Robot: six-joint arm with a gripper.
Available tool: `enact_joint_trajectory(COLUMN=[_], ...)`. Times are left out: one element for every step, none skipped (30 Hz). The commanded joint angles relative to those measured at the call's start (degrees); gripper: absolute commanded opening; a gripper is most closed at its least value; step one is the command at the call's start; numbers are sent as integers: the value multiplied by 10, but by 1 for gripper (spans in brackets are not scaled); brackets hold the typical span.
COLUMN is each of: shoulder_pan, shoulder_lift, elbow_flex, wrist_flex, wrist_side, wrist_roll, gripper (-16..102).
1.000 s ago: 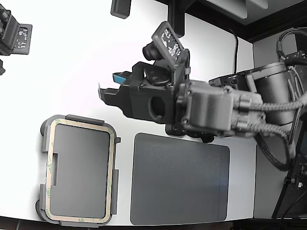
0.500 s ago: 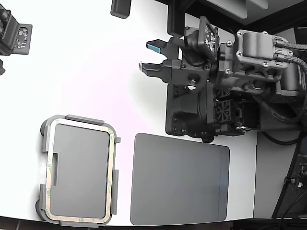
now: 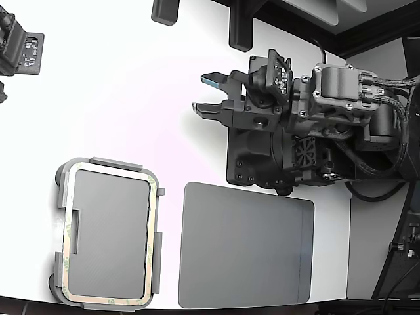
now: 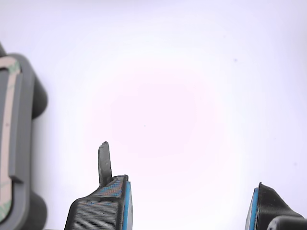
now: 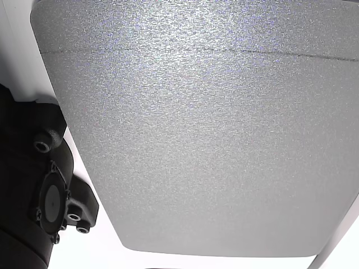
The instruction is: Grab top frame and put it into gray box.
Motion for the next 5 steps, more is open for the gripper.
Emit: enact_joint_trajectory(shoulder_pan=[-4, -4, -4, -4, -4], shoulder_lift=[13, 13, 13, 13, 13], elbow_flex=[-13, -13, -13, -13, -13], wrist_flex=[-4, -4, -4, -4, -4], wrist_side=[1, 1, 1, 1, 1], wrist_roll=[0, 0, 0, 0, 0], gripper=[100, 100, 100, 100, 100])
